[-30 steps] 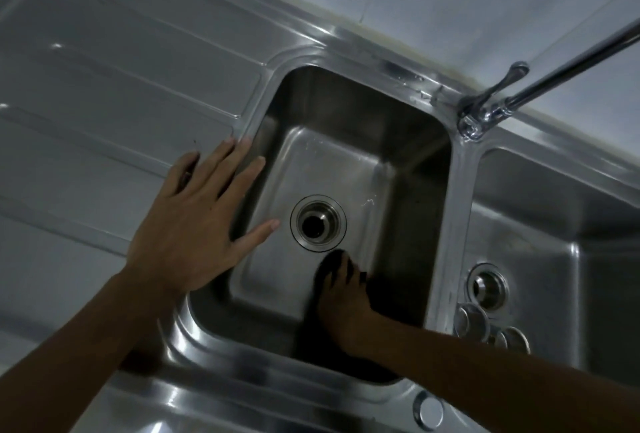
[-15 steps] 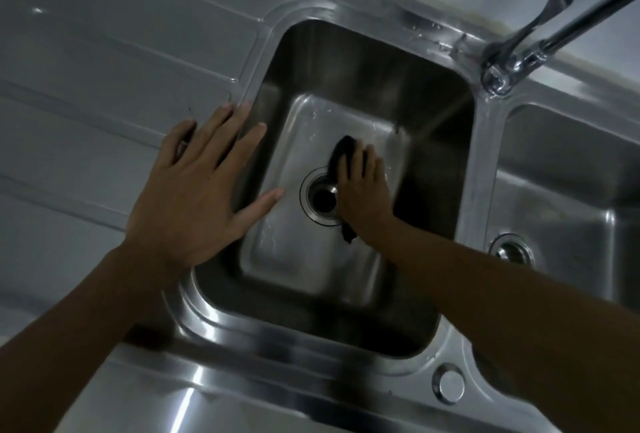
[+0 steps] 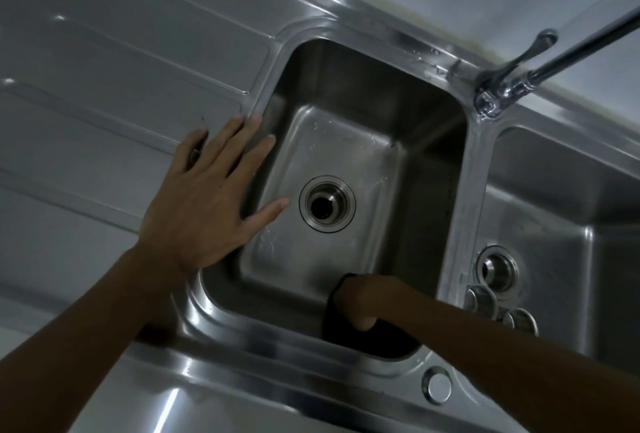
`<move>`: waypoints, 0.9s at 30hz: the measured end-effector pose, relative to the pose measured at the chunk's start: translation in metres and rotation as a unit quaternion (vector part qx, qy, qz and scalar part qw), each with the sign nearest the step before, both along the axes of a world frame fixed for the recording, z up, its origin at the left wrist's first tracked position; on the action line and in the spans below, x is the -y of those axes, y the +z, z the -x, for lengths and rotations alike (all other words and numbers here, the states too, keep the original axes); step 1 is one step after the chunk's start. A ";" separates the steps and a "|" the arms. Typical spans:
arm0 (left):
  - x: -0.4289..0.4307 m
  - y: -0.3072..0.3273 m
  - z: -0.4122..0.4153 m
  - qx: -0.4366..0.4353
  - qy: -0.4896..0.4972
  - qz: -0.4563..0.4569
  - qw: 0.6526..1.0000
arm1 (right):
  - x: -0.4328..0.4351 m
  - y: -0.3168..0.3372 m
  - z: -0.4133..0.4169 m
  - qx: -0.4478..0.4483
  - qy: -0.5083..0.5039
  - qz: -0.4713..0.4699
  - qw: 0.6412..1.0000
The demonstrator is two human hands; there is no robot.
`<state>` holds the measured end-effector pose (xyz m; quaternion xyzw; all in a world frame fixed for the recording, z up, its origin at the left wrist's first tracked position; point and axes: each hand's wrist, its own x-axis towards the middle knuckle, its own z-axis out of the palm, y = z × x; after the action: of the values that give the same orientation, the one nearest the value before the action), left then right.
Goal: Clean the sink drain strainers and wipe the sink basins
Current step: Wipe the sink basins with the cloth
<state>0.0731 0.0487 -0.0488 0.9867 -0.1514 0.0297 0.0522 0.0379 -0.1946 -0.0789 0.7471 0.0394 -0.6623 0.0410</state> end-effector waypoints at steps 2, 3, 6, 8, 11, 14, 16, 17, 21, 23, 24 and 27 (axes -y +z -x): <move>0.000 0.000 0.000 0.003 -0.001 0.001 1.000 | 0.006 0.011 0.002 -0.007 0.048 -0.050 0.998; 0.000 0.000 0.000 0.002 0.001 0.000 1.000 | 0.008 0.015 0.004 -0.002 0.077 -0.090 0.993; 0.000 0.000 0.000 -0.008 0.002 -0.004 1.000 | -0.002 0.024 0.015 0.051 -0.034 -0.211 0.976; 0.000 0.001 -0.001 -0.015 -0.002 -0.011 1.000 | -0.033 0.024 0.018 0.078 -0.149 -0.288 0.943; 0.000 0.002 0.000 -0.016 -0.004 -0.013 1.000 | -0.089 0.022 0.017 0.094 -0.208 -0.310 0.923; 0.000 -0.001 0.000 -0.007 -0.008 -0.009 1.000 | -0.095 0.023 0.022 0.099 -0.222 -0.347 0.906; -0.001 -0.002 -0.001 0.004 -0.011 -0.005 1.000 | -0.074 0.022 0.026 0.128 -0.214 -0.391 0.886; 0.000 -0.002 0.000 0.004 -0.013 -0.006 1.000 | -0.061 0.018 0.027 0.134 -0.198 -0.402 0.884; 0.000 0.000 0.001 0.002 -0.007 -0.011 1.000 | -0.024 -0.019 0.024 0.209 -0.036 -0.337 0.917; -0.001 0.000 0.001 0.014 -0.007 -0.014 1.000 | -0.021 -0.038 0.025 0.294 0.044 -0.339 0.893; -0.001 0.000 0.001 0.017 -0.007 -0.015 1.000 | -0.023 -0.049 0.025 0.336 0.105 -0.347 0.869; 0.000 -0.001 0.001 0.016 -0.013 -0.011 1.000 | -0.044 -0.078 0.009 0.418 0.184 -0.357 0.815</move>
<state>0.0722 0.0490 -0.0500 0.9845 -0.1656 0.0435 0.0388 0.0290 -0.1508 -0.1564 0.8928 0.3891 -0.2060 -0.0952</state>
